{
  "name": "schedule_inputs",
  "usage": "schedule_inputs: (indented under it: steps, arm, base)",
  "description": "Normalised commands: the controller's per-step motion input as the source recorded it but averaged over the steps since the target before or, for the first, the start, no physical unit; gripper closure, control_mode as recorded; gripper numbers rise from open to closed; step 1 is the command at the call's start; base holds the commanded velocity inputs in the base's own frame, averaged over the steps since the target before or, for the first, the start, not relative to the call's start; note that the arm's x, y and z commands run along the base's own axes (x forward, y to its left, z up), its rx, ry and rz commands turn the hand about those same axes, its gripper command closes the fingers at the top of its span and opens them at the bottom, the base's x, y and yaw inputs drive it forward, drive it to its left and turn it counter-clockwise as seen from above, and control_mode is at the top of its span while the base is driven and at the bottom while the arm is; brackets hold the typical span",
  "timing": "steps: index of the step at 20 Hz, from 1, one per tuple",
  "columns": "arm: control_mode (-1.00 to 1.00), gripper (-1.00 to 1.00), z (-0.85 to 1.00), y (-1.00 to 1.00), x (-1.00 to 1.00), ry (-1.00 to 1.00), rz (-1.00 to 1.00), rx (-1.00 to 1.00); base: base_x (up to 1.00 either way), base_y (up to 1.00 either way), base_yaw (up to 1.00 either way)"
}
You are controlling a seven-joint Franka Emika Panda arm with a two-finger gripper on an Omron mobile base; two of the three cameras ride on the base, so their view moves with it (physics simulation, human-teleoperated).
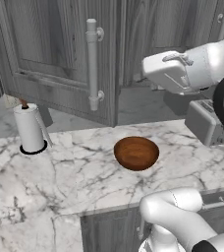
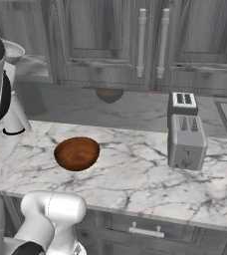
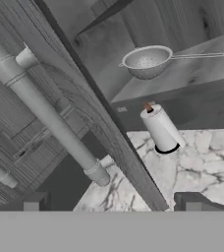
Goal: Open the cabinet and setup a tea strainer by placing it in the bowl upright.
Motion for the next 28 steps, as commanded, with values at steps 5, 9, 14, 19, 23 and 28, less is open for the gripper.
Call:
schedule_inputs:
  steps: [5, 9, 14, 19, 23, 28]
  arm:
    - [-1.0, -1.0, 0.0, 0.31, 0.07, -0.06, 0.0, 0.0]
    - [-1.0, -1.0, 0.0, 0.05, 0.33, -0.09, 0.0, -0.03]
    - [-1.0, -1.0, -0.01, 0.0, 0.43, -0.02, 0.0, -0.07]
    - [-1.0, -1.0, 0.0, 0.01, 0.25, 0.01, 0.0, -0.03]
    - [-1.0, -1.0, -0.04, 0.15, 0.1, 0.0, 0.0, 0.0]
    - [-1.0, -1.0, -0.03, 0.3, 0.09, 0.0, 0.0, 0.0]
  base:
    - [0.0, 0.0, 0.0]
    - [0.0, 0.0, 0.0]
    - [0.0, 0.0, 0.0]
    - [0.0, 0.0, 0.0]
    - [0.0, 0.0, 0.0]
    - [0.0, 0.0, 0.0]
